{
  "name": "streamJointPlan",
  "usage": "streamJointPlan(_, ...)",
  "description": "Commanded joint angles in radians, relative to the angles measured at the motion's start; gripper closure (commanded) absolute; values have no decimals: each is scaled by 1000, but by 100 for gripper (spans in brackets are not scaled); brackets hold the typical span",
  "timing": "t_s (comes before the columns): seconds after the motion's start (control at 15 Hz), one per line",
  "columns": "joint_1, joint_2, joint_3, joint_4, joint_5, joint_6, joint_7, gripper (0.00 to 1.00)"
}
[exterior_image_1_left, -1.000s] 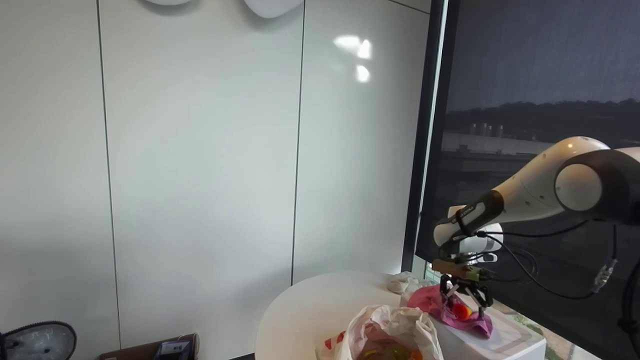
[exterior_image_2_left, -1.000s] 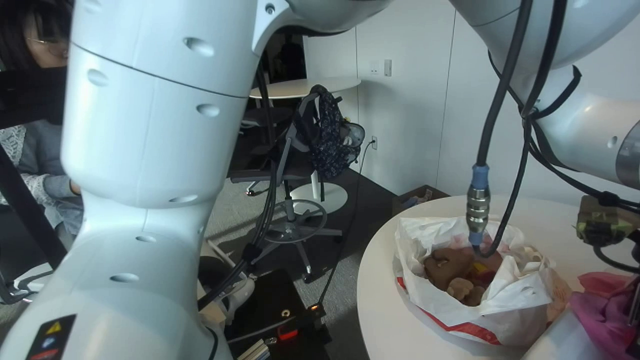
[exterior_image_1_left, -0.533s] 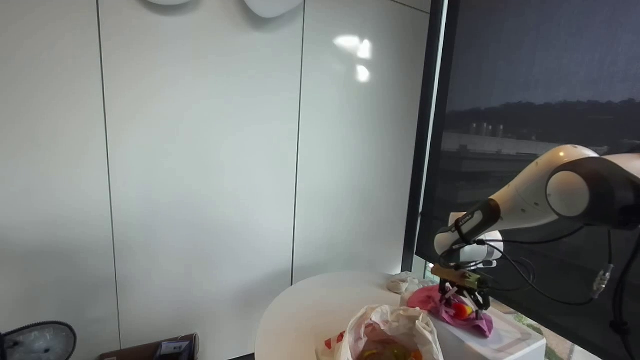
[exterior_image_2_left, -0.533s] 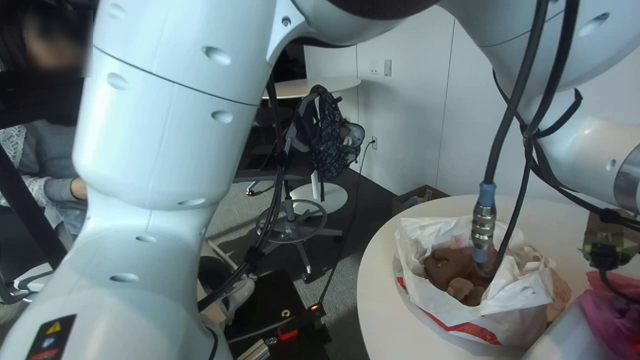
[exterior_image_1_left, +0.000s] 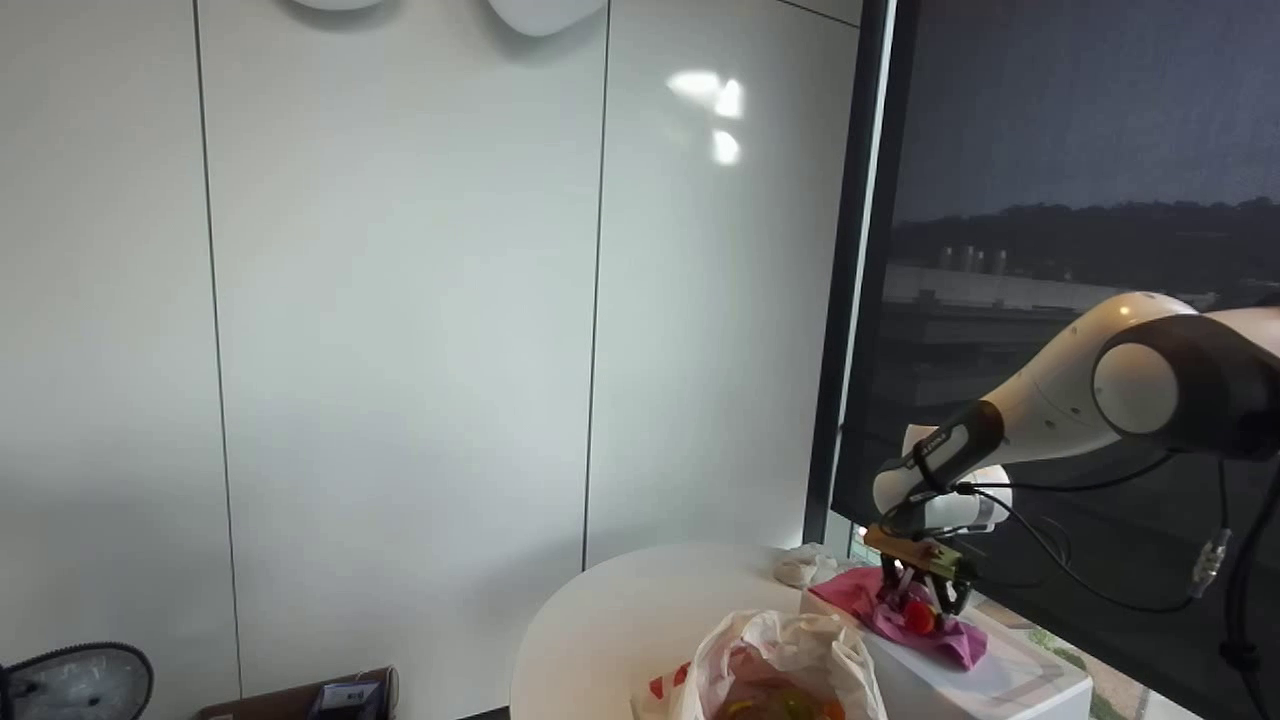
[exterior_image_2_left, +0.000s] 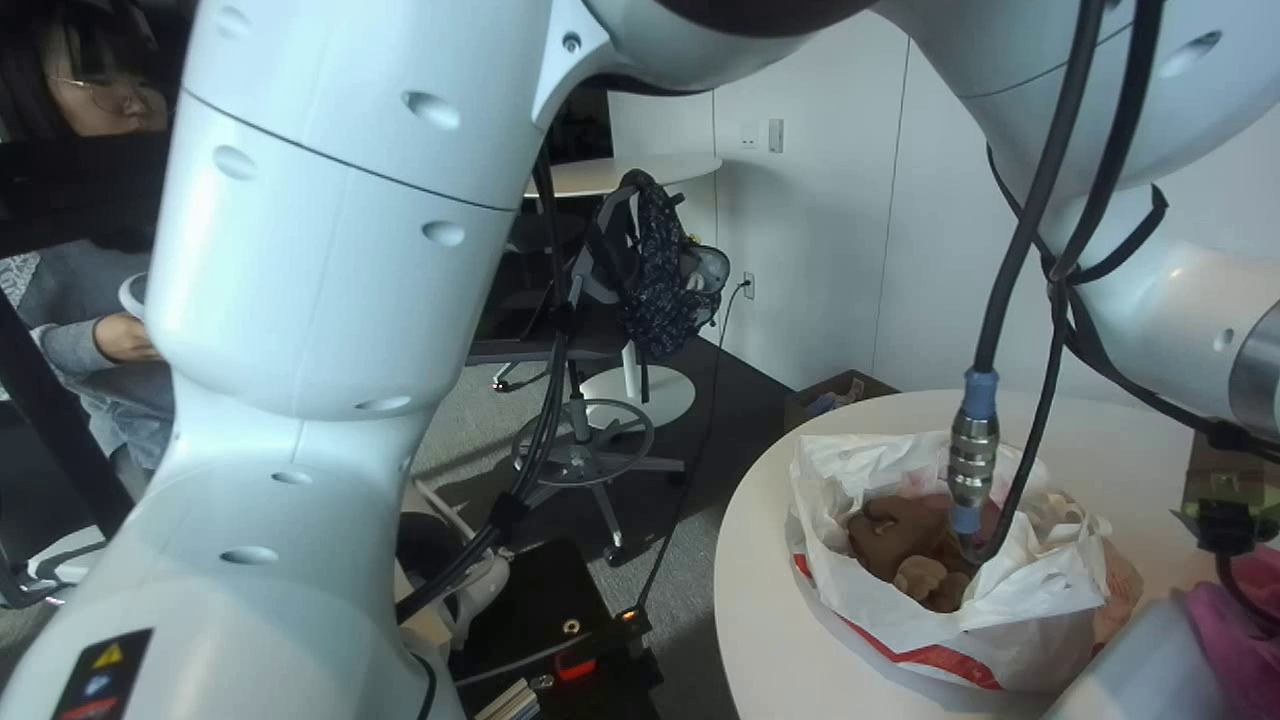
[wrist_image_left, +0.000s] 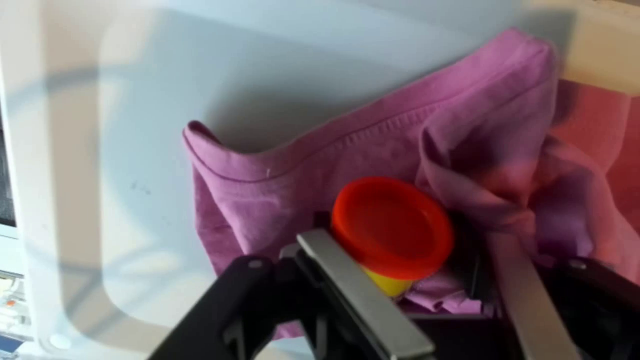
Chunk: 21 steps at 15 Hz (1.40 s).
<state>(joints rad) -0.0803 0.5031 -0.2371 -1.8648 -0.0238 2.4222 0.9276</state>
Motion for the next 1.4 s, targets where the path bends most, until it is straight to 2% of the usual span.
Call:
streamJointPlan(0.0, 12, -85, -12, -55, -9, -28, -16, 71)
streamJointPlan(0.27, 11, -125, -10, -58, -15, -104, -13, 72)
streamJointPlan(0.53, 5, -105, -5, -30, -15, -186, -2, 72)
streamJointPlan(0.6, 2, -93, -3, -23, -13, -205, -6, 46)
streamJointPlan(0.67, -1, -80, 0, -18, -7, -210, -9, 37)
streamJointPlan(0.73, -2, -70, 0, -16, -4, -215, -4, 36)
streamJointPlan(0.87, -3, -52, 2, -14, -1, -219, -8, 14)
streamJointPlan(1.07, -1, -45, 1, -15, -3, -228, -12, 4)
streamJointPlan(1.33, 4, -53, 4, -21, -3, -226, -13, 14)
